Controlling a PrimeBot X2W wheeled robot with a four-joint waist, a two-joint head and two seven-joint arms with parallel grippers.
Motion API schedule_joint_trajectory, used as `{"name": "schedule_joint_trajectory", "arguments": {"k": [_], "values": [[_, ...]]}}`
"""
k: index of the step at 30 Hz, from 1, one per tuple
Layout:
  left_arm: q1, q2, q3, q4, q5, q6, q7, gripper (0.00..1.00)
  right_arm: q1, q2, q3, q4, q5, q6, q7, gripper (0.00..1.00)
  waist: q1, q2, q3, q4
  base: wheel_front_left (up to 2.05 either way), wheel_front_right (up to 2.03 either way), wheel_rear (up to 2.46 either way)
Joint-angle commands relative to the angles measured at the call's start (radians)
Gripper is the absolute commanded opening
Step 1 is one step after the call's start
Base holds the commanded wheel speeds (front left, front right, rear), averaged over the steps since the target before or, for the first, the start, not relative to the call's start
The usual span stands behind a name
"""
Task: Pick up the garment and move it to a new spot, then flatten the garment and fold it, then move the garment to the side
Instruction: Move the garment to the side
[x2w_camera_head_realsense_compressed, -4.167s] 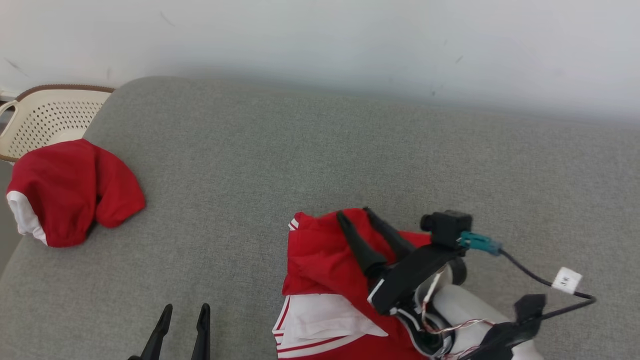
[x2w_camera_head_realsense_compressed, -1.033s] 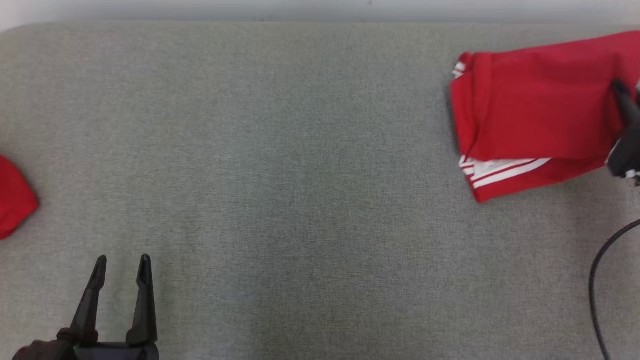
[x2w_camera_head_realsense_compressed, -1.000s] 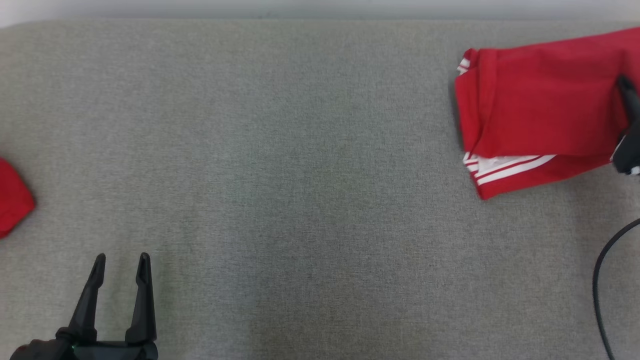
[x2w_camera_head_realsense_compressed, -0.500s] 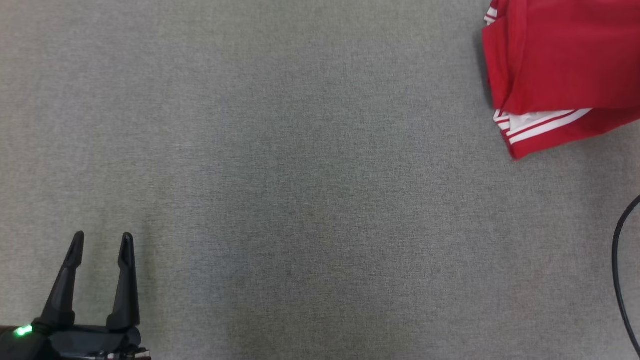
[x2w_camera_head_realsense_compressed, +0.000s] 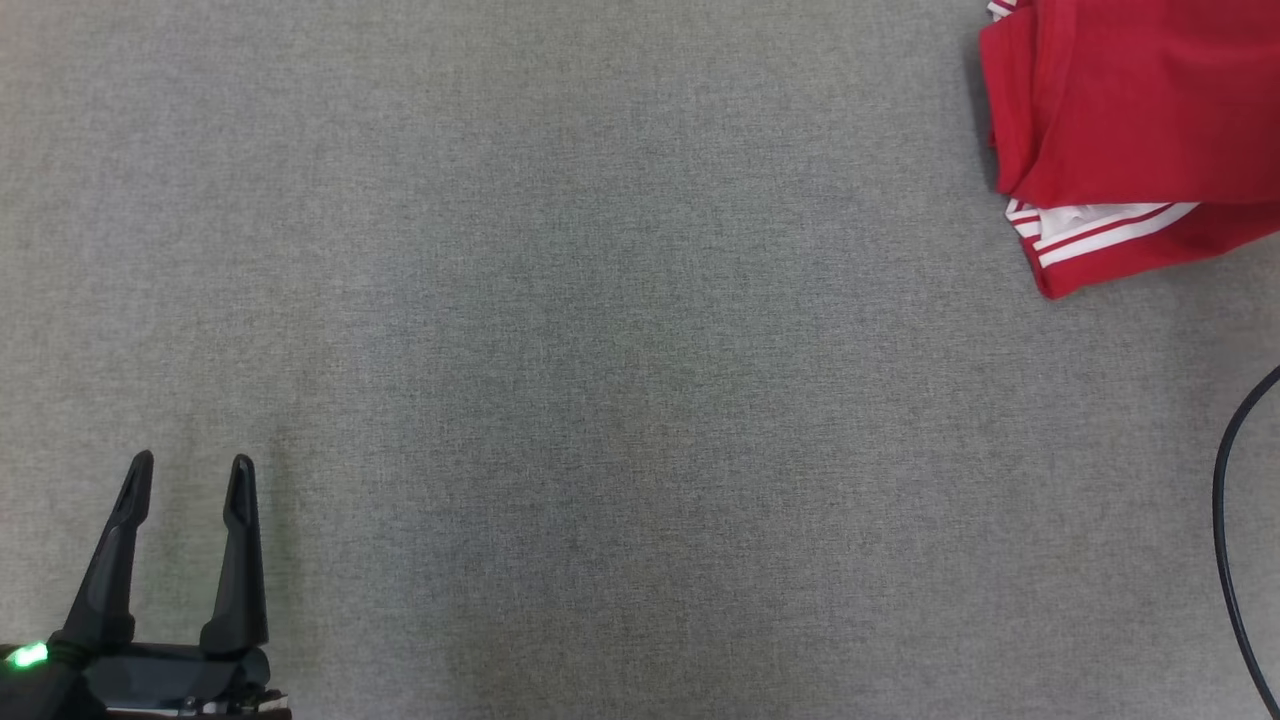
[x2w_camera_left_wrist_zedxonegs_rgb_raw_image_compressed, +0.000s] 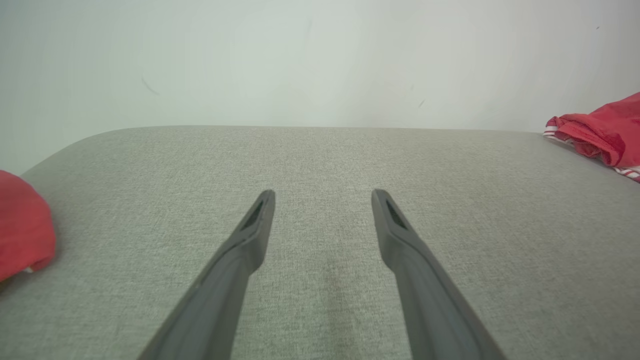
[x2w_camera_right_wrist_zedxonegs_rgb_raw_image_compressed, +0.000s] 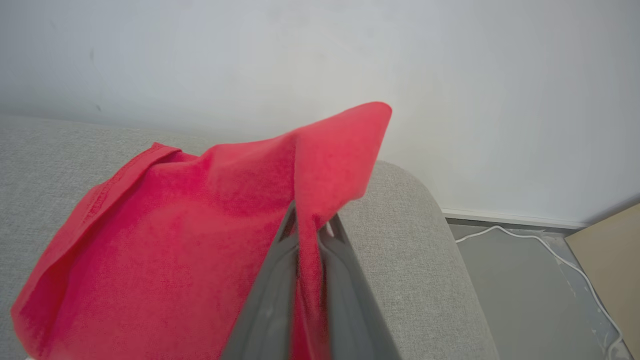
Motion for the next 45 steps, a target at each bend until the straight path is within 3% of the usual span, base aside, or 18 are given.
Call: {"name": "schedule_joint_trajectory", "arguments": {"k": [1,13,14,15,16,27,35,45], "values": [[0.002,0.007,0.001,-0.003,0.004,0.002,0.003,1.00,-0.020,0.001,0.006,0.003,-0.008,-0.001,-0.007,0.00,0.0000,-0.0001,0.001,0.004,0.00,0.00,0.00],[0.007,0.021,0.003,-0.019,-0.002,0.012,0.009,1.00,-0.119,0.001,0.084,0.105,-0.078,-0.001,-0.021,0.02,0.0000,-0.0001,0.019,0.026,0.00,0.00,0.00],[0.008,0.021,0.003,-0.021,-0.002,0.013,0.008,1.00,-0.125,0.002,0.092,0.113,-0.089,-0.001,-0.026,0.34,0.0000,-0.0001,0.021,0.027,0.00,0.00,0.00],[0.008,0.021,0.003,-0.021,-0.002,0.015,0.008,1.00,-0.130,0.004,0.098,0.122,-0.096,-0.001,-0.027,0.90,0.0000,-0.0001,0.022,0.027,0.00,0.00,0.00],[0.008,0.021,0.001,-0.022,-0.002,0.017,0.008,1.00,-0.134,0.007,0.105,0.133,-0.101,-0.001,-0.026,1.00,0.0000,-0.0001,0.024,0.027,0.00,0.00,0.00],[0.014,0.008,-0.004,0.010,-0.012,0.028,-0.004,1.00,-0.153,0.042,0.112,0.181,-0.083,-0.001,-0.077,1.00,0.0000,-0.0001,-0.023,0.023,0.00,0.00,0.00],[0.049,-0.013,-0.002,0.053,-0.027,0.037,-0.017,1.00,-0.066,0.118,0.066,0.108,0.031,-0.001,-0.209,1.00,0.0000,-0.0001,-0.131,0.012,0.00,0.00,0.00],[0.091,-0.032,-0.005,0.099,-0.032,0.041,-0.025,1.00,0.120,0.183,0.016,0.001,0.088,-0.001,-0.256,1.00,0.0000,-0.0001,-0.264,-0.013,0.00,0.00,0.00]]}}
